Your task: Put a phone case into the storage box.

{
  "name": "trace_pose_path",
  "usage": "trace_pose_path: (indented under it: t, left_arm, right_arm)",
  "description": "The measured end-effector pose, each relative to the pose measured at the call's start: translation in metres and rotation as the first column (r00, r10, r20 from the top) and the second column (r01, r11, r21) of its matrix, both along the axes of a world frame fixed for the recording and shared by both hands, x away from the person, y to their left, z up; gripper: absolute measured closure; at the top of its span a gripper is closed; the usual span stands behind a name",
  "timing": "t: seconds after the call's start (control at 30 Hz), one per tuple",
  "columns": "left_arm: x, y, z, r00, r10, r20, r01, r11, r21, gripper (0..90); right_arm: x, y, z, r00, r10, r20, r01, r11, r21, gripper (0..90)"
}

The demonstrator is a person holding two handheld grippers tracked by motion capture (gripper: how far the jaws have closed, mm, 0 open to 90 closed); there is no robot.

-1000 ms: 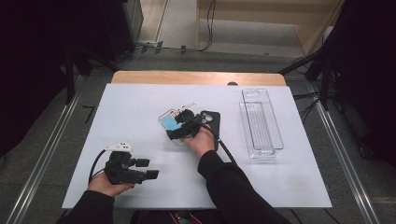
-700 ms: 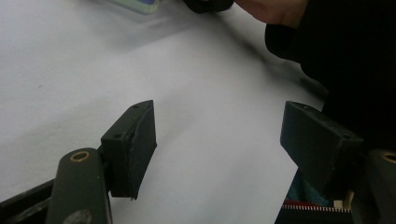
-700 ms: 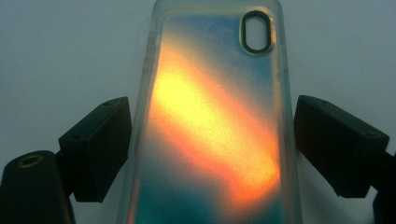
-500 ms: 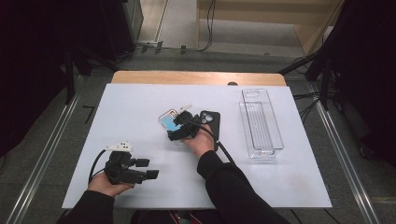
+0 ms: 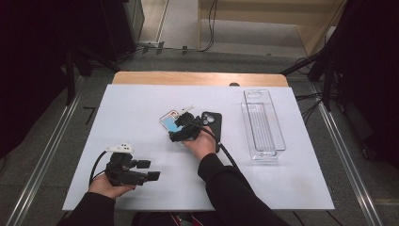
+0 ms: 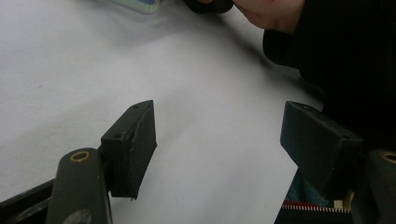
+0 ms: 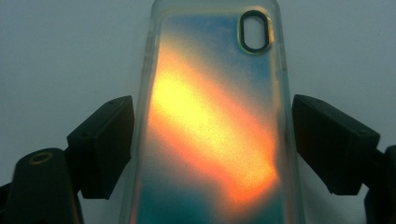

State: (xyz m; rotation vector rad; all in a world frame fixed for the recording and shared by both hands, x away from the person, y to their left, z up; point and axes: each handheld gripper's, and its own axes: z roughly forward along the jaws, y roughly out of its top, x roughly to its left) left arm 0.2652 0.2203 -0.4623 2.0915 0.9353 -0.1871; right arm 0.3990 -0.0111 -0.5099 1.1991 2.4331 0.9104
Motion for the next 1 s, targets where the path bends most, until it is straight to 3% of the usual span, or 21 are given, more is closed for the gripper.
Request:
trace_pose_path:
  t: [0.3,0.5,0.7,0.87,1.0]
  left_arm:
    - [0.000,0.001,0.000,1.0000,0.003,-0.003,-0.003,1.0000,-0.001,27.2]
    - [0.001,0.001,-0.001,1.0000,0.008,-0.006,-0.008,1.0000,-0.004,27.2]
    - [0.001,0.001,-0.001,0.9999,0.007,-0.008,-0.007,1.0000,-0.004,27.2]
    - [0.002,0.001,-0.001,0.9999,0.009,-0.011,-0.009,1.0000,-0.003,27.2]
    - [0.002,0.000,-0.001,0.9999,0.007,-0.009,-0.007,1.0000,-0.004,27.2]
  right_arm:
    - [0.001,-0.001,0.000,1.0000,0.000,-0.001,0.000,1.000,0.009,15.1]
    - [0.003,-0.006,0.004,0.9999,0.000,-0.014,0.000,0.999,0.039,15.1]
    - [0.003,-0.012,0.013,0.9999,-0.002,-0.010,0.003,0.997,0.074,15.1]
    - [0.002,-0.024,0.030,0.9999,-0.002,-0.014,0.004,0.992,0.129,15.1]
    - [0.001,-0.029,0.036,0.9999,0.012,-0.010,-0.011,0.991,0.131,15.1]
